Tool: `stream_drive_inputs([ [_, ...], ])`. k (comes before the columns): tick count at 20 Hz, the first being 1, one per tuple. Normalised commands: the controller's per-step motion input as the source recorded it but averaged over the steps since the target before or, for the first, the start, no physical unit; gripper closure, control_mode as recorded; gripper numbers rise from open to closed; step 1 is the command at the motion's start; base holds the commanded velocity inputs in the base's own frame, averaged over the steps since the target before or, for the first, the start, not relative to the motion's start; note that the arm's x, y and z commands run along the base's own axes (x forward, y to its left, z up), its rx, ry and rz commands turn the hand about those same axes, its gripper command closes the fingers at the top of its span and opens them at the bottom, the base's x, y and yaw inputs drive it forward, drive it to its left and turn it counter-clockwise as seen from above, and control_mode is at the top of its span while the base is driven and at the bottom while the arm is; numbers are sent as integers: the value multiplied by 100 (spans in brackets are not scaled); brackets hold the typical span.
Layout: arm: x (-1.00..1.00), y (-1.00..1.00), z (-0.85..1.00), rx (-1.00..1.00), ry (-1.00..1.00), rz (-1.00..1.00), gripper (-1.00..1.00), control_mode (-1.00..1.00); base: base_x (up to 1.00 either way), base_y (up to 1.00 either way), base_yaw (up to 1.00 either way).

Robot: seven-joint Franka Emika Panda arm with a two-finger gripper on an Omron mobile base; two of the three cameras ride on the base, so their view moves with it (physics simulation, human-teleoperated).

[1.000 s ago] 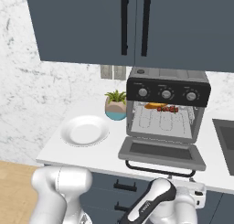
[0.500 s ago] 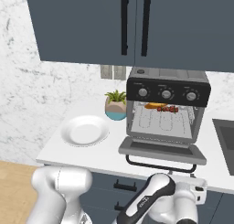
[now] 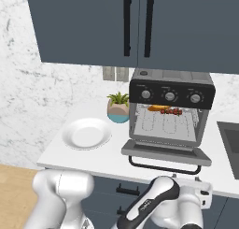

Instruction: Pick up the kebab skewer and baguette bread, and place them inside the toaster oven. Close the toaster oven door and start by setting the timer.

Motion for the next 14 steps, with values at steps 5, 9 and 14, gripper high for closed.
stream_drive_inputs([
  [5, -33, 0, 1, 0, 0, 0, -100, -100, 0, 0, 0],
  [9, -1, 0, 8, 0, 0, 0, -100, -100, 0, 0, 0],
  [14, 11, 0, 14, 0, 0, 0, -100, -100, 0, 0, 0],
])
